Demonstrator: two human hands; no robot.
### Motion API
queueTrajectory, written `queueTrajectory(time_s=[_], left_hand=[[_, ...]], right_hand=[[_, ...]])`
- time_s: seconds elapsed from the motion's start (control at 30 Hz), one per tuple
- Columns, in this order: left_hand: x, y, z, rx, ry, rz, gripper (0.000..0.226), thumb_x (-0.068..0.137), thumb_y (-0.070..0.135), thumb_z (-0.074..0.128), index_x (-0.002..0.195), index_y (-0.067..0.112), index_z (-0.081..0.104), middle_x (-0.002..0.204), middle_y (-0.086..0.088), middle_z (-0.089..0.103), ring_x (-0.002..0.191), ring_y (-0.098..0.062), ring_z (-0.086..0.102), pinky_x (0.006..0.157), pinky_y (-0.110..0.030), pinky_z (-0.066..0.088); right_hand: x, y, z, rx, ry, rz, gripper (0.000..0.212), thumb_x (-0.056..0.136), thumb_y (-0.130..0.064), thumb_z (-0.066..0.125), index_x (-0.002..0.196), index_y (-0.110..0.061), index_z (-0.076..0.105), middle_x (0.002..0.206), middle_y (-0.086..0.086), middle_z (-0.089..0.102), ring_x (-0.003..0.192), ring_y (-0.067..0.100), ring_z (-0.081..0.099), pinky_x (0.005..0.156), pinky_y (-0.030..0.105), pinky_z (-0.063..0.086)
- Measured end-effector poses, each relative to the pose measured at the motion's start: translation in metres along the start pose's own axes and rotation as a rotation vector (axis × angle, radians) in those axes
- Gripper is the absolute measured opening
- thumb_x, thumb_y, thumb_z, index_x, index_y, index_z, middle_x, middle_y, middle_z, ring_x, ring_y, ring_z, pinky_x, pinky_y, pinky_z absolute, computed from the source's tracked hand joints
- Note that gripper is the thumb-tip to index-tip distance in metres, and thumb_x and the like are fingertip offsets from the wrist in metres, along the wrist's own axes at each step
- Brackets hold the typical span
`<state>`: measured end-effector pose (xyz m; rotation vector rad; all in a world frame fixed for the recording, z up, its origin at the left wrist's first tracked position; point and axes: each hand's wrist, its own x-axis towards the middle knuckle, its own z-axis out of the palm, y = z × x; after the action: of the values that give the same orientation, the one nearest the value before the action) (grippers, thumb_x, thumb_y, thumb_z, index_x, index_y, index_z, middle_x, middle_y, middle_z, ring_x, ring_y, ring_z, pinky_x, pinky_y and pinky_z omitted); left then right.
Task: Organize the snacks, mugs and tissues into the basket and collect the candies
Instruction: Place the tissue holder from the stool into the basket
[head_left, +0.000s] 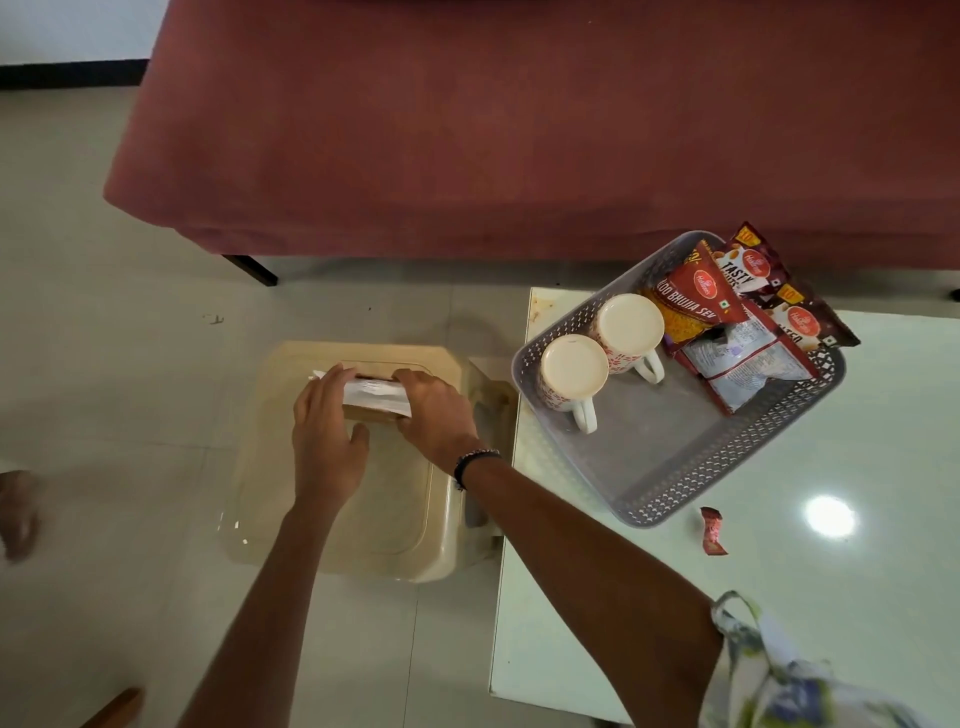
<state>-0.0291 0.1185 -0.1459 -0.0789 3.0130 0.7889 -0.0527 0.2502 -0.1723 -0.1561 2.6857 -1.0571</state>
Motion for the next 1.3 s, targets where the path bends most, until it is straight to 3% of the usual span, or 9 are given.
queueTrajectory(time_s=[0.27, 0.47, 0.6, 0.73, 1.0, 1.17, 1.3], left_hand=[[-0.007, 0.012, -0.003, 0.097, -0.07, 0.061, 0.07, 0.064, 0.0, 0.075, 0.128, 0.012, 0.048, 0.136, -0.007, 0.053, 0.129, -0.035, 0.039, 0.103, -0.053, 0.037], [-0.017, 0.046, -0.013, 0.139, -0.134, 0.173, 0.063, 0.065, 0.024, 0.081, 0.122, 0.02, 0.055, 0.125, 0.001, 0.06, 0.127, -0.027, 0.044, 0.109, -0.044, 0.027], [-0.034, 0.094, -0.018, 0.104, -0.18, 0.211, 0.056, 0.064, 0.034, 0.081, 0.116, 0.023, 0.061, 0.11, 0.004, 0.068, 0.099, -0.022, 0.061, 0.084, -0.035, 0.047], [-0.062, 0.157, 0.005, 0.063, -0.179, 0.209, 0.055, 0.068, 0.041, 0.077, 0.117, 0.025, 0.061, 0.106, 0.002, 0.07, 0.091, -0.02, 0.066, 0.071, -0.024, 0.045], [-0.096, 0.237, 0.092, -0.059, -0.277, 0.105, 0.051, 0.08, 0.031, 0.067, 0.127, 0.017, 0.052, 0.117, -0.006, 0.067, 0.104, -0.025, 0.064, 0.081, -0.036, 0.053], [-0.099, 0.235, 0.13, -0.02, -0.333, 0.021, 0.048, 0.082, 0.029, 0.067, 0.124, 0.012, 0.051, 0.122, -0.01, 0.063, 0.11, -0.027, 0.061, 0.088, -0.037, 0.052], [-0.097, 0.231, 0.148, 0.006, -0.333, 0.006, 0.049, 0.081, 0.03, 0.069, 0.123, 0.011, 0.052, 0.123, -0.011, 0.063, 0.111, -0.027, 0.061, 0.091, -0.037, 0.053]], right_hand=[[-0.022, 0.016, -0.021, 0.001, -0.018, -0.068, 0.046, 0.078, -0.006, 0.062, 0.122, -0.011, 0.052, 0.114, 0.012, 0.063, 0.102, 0.033, 0.058, 0.079, 0.039, 0.048], [-0.056, 0.049, -0.069, 0.056, -0.023, -0.142, 0.05, 0.077, -0.015, 0.069, 0.125, -0.015, 0.054, 0.117, 0.013, 0.065, 0.099, 0.033, 0.063, 0.083, 0.043, 0.054], [-0.088, 0.079, -0.127, 0.123, -0.041, -0.157, 0.048, 0.077, -0.021, 0.073, 0.122, -0.016, 0.058, 0.116, 0.008, 0.067, 0.101, 0.024, 0.064, 0.087, 0.034, 0.053], [-0.113, 0.114, -0.196, 0.031, -0.129, -0.18, 0.05, 0.075, -0.019, 0.076, 0.122, -0.013, 0.059, 0.118, 0.008, 0.066, 0.105, 0.02, 0.062, 0.092, 0.027, 0.047], [-0.12, 0.184, -0.25, -0.135, -0.291, -0.066, 0.043, 0.078, -0.008, 0.072, 0.12, -0.008, 0.06, 0.118, 0.011, 0.066, 0.106, 0.022, 0.061, 0.085, 0.013, 0.035], [-0.114, 0.221, -0.221, -0.141, -0.323, -0.035, 0.05, 0.077, -0.007, 0.073, 0.124, -0.008, 0.057, 0.123, 0.013, 0.063, 0.112, 0.025, 0.059, 0.097, 0.026, 0.041], [-0.114, 0.235, -0.209, -0.129, -0.299, -0.025, 0.05, 0.078, -0.005, 0.071, 0.125, -0.007, 0.056, 0.126, 0.015, 0.061, 0.116, 0.028, 0.057, 0.097, 0.027, 0.038]])
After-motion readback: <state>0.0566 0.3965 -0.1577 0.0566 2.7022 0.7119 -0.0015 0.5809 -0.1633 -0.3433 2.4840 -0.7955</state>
